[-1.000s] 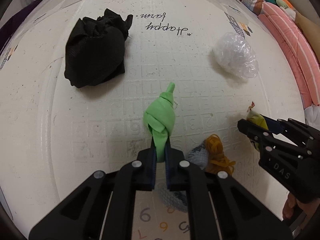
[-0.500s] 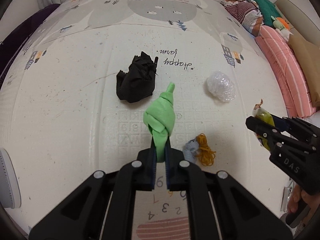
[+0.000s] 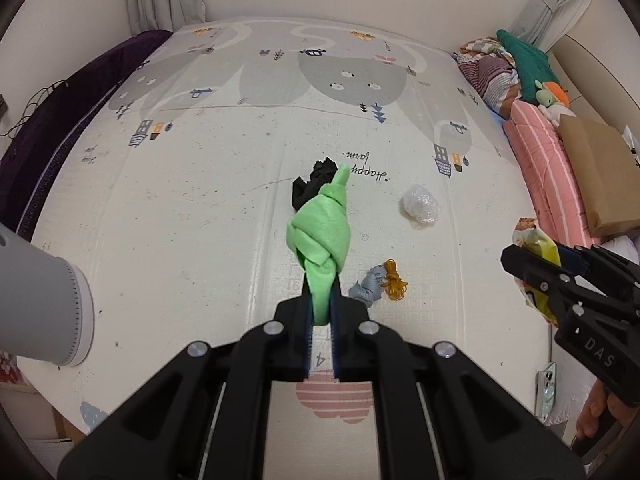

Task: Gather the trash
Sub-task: 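Lift balloon and wrapper and carry them to the grey bin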

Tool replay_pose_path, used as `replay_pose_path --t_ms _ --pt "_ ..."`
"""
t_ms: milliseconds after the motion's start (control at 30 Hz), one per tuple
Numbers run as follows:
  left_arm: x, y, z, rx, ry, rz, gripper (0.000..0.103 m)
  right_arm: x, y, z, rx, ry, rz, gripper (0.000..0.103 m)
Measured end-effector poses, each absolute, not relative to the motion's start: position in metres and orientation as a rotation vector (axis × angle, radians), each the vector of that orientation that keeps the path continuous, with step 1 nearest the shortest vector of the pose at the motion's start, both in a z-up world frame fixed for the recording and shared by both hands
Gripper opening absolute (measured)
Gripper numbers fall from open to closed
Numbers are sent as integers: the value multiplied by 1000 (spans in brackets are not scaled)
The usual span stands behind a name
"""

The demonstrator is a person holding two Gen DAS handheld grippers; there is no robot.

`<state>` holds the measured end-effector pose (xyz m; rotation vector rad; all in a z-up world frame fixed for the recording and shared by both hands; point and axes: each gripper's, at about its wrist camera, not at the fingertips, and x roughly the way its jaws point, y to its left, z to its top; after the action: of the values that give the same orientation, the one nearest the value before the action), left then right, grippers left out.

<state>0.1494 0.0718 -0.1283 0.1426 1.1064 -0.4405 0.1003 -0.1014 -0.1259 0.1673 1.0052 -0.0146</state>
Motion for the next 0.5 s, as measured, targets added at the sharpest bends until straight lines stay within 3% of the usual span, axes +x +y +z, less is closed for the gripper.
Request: replay_pose_path --t_ms 500 --pt "55 187 -29 30 984 -189 7 50 -21 -25 68 859 215 31"
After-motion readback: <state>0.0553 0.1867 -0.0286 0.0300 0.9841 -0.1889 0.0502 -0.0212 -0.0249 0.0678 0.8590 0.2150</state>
